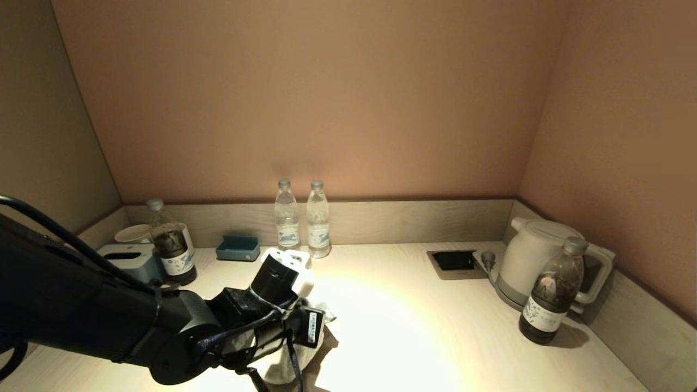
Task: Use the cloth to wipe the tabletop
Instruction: Sweep the stains on the table
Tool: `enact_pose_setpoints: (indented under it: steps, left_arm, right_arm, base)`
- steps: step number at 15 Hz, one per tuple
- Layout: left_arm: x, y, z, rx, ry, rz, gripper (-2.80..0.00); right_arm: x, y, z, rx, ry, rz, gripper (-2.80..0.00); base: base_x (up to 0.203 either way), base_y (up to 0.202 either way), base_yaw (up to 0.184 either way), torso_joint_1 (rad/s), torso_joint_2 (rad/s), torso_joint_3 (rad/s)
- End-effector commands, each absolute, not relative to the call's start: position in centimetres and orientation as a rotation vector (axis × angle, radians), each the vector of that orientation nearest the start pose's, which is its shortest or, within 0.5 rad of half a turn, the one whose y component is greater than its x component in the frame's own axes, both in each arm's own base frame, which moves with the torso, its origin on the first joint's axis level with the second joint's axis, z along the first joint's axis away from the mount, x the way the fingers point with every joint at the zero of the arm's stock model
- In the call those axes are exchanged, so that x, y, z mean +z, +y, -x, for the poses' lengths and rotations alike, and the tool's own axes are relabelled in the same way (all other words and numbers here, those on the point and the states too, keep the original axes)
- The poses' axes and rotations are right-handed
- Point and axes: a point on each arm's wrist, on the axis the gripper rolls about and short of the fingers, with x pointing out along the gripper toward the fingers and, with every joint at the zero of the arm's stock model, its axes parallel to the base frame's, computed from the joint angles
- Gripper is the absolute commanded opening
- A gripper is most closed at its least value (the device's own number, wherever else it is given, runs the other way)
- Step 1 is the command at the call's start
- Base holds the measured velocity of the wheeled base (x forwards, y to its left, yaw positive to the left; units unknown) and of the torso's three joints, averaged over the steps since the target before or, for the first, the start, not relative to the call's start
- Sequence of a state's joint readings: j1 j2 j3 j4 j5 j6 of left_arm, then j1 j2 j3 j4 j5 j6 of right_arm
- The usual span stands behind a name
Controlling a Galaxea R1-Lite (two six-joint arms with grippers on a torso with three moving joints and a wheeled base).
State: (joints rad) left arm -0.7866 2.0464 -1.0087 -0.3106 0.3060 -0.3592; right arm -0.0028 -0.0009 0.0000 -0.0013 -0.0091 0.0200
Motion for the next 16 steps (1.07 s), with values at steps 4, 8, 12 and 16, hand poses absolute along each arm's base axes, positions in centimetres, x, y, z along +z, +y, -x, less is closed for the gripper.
enact_pose_setpoints:
  steps: [4, 8, 12, 16]
  left_arm:
    - [12.9, -26.5, -26.7, -0.417, 0.486, 0.01, -2.8]
    - [15.6, -26.5, -26.7, -0.45, 0.34, 0.052, -2.8]
    - [16.3, -26.5, -26.6, -0.458, 0.303, 0.06, -2.8]
    - [12.5, -27.2, -26.1, -0.46, 0.402, -0.002, -2.8]
  right_arm:
    - [7.6, 0.0, 2.3, -0.012, -0.003, -0.02, -2.8]
    - [7.6, 0.0, 2.3, -0.011, -0.002, -0.02, -2.8]
    - [7.6, 0.0, 2.3, -0.012, -0.002, -0.02, -2.8]
    - [7.6, 0.0, 2.3, -0.011, -0.002, -0.02, -2.8]
  base:
    - [0.0, 0.0, 0.0, 0.0, 0.0, 0.0]
    - [0.0, 0.0, 0.0, 0.0, 0.0, 0.0]
    - [0.0, 0.0, 0.0, 0.0, 0.0, 0.0]
    - [0.0, 0.0, 0.0, 0.0, 0.0, 0.0]
